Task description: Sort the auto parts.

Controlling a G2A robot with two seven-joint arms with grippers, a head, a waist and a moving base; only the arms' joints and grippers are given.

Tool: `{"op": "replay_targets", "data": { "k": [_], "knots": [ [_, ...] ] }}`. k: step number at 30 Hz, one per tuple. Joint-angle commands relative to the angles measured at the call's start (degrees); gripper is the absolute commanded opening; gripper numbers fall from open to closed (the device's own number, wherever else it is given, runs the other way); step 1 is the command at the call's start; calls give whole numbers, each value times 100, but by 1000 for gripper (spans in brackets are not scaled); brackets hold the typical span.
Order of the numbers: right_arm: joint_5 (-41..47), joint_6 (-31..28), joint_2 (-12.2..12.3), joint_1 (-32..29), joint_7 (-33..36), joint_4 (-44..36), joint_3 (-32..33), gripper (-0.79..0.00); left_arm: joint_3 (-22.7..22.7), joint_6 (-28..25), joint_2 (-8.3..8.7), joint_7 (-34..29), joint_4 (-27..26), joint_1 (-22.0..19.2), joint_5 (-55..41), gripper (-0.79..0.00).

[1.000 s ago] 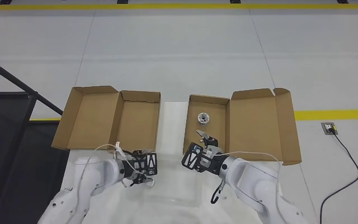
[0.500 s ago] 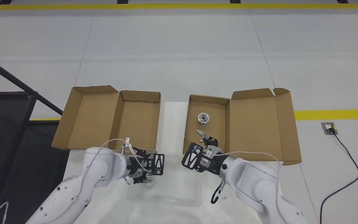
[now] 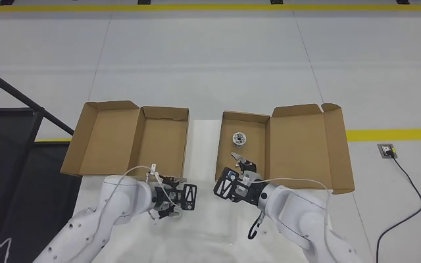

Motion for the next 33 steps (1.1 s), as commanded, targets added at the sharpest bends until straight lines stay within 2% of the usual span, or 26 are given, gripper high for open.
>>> {"op": "replay_targets", "data": {
  "k": [1, 6, 10, 15, 17, 18, 19, 21, 25, 28, 33],
  "knots": [
    [0, 0, 0, 0, 0, 0, 0, 0, 91, 1, 53, -81, -95, -33, 24, 0],
    [0, 0, 0, 0, 0, 0, 0, 0, 597, 1, 304, -361, -341, -230, -166, 0],
    [0, 0, 0, 0, 0, 0, 0, 0, 1048, 1, 498, -702, -305, -491, -569, 0],
    [0, 0, 0, 0, 0, 0, 0, 0, 1453, 1, 615, -1102, -121, -912, -1166, 0],
    [0, 0, 0, 0, 0, 0, 0, 0, 1498, 1, 616, -1249, 26, -1049, -1330, 0],
    [0, 0, 0, 0, 0, 0, 0, 0, 1524, 1, 604, -1302, 97, -1092, -1420, -31],
    [0, 0, 0, 0, 0, 0, 0, 0, 1558, 1, 590, -1307, 174, -1137, -1440, -99],
    [0, 0, 0, 0, 0, 0, 0, 0, 1660, 1, 554, -1307, 287, -1206, -1455, -151],
    [0, 0, 0, 0, 0, 0, 0, 0, 1883, 1, 470, -1307, 467, -1343, -1447, -157],
    [0, 0, 0, 0, 0, 0, 0, 0, 2018, 51, 386, -1358, 617, -1415, -1329, -240],
    [0, 0, 0, 0, 0, 0, 0, 0, 2212, 261, 191, -1543, 862, -1492, -1109, -215]
  ]
}}
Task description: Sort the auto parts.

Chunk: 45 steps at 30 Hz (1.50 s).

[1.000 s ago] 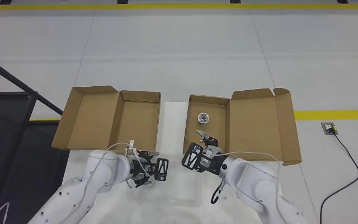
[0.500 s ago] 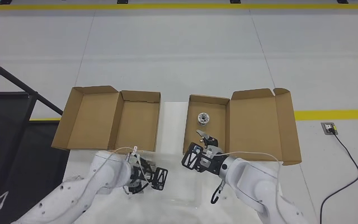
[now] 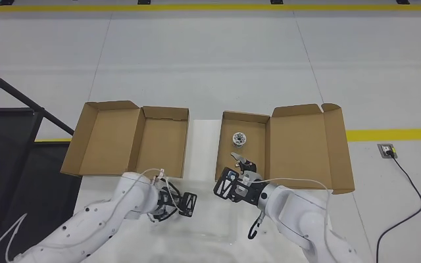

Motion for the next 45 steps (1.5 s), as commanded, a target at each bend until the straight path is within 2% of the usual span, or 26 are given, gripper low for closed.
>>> {"op": "replay_targets", "data": {
  "k": [1, 3, 9, 15, 32, 45],
  "knots": [
    [0, 0, 0, 0, 0, 0, 0, 0, 72, 98, -85, -52, 77, -18, 87, -206],
    [0, 0, 0, 0, 0, 0, 0, 0, 113, 111, -161, -37, 169, -50, 116, -228],
    [0, 0, 0, 0, 0, 0, 0, 0, 216, 444, -375, -88, 401, -49, 480, -394],
    [0, 0, 0, 0, 0, 0, 0, 0, 214, 447, -545, 2, 642, -53, 624, -406],
    [0, 0, 0, 0, 0, 0, 0, 0, 62, 253, -891, 247, 1172, 37, 1025, -453],
    [0, 0, 0, 0, 0, 0, 0, 0, -182, 174, -1086, 455, 1437, 127, 1320, -480]
  ]
}}
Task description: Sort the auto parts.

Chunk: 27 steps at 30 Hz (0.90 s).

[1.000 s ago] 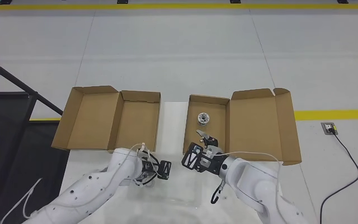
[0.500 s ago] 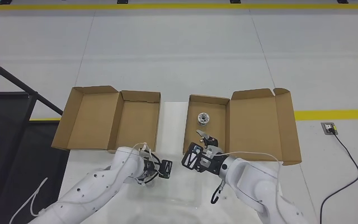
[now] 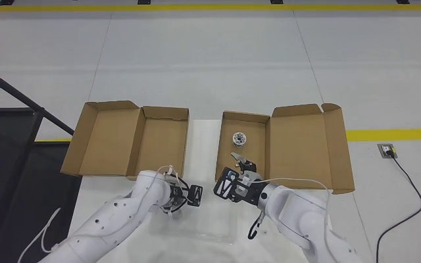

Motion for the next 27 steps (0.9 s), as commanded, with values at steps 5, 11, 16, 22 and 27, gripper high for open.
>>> {"op": "replay_targets", "data": {
  "k": [5, 11, 16, 22, 27],
  "knots": [
    [0, 0, 0, 0, 0, 0, 0, 0, -72, -93, -87, 51, 102, 59, 126, -523],
    [0, 0, 0, 0, 0, 0, 0, 0, -163, -186, -169, 142, 186, 100, 215, -551],
    [0, 0, 0, 0, 0, 0, 0, 0, -229, -257, -237, 184, 269, 129, 300, -674],
    [0, 0, 0, 0, 0, 0, 0, 0, -392, -377, -275, 252, 232, 175, 398, -785],
    [0, 0, 0, 0, 0, 0, 0, 0, -638, -386, -198, 197, -173, 323, 431, -785]
  ]
}}
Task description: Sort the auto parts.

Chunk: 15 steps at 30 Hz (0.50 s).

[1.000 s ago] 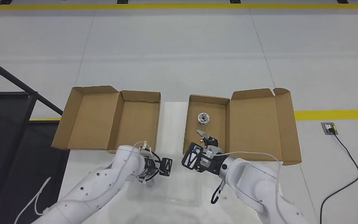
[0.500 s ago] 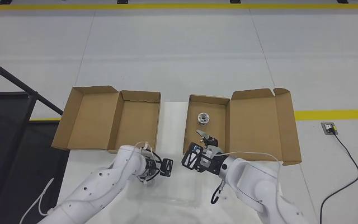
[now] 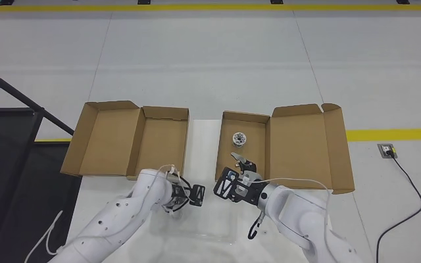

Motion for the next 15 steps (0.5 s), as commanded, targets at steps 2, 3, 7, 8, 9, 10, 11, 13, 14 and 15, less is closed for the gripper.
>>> {"op": "replay_targets", "data": {
  "k": [2, 3, 7, 8, 9, 10, 11, 13, 14, 15],
  "knots": [
    [0, 0, 0, 0, 0, 0, 0, 0, -219, 2, 94, -13, -353, 131, -47, -785],
    [0, 0, 0, 0, 0, 0, 0, 0, -296, 2, 138, -35, -491, 188, -66, -785],
    [0, 0, 0, 0, 0, 0, 0, 0, -666, 2, 366, -175, -1135, 456, -231, -785],
    [0, 0, 0, 0, 0, 0, 0, 0, -780, 2, 431, -200, -1307, 540, -306, -785],
    [0, 0, 0, 0, 0, 0, 0, 0, -909, 2, 500, -240, -1479, 622, -370, -785],
    [0, 0, 0, 0, 0, 0, 0, 0, -1050, 2, 571, -289, -1647, 715, -426, -785],
    [0, 0, 0, 0, 0, 0, 0, 0, -1208, 2, 641, -345, -1816, 814, -477, -785],
    [0, 0, 0, 0, 0, 0, 0, 0, -1590, 2, 773, -478, -2140, 1029, -554, -785],
    [0, 0, 0, 0, 0, 0, 0, 0, -1818, 31, 831, -509, -2289, 1157, -590, -785],
    [0, 0, 0, 0, 0, 0, 0, 0, -2044, 69, 885, -547, -2449, 1293, -615, -785]
  ]
}}
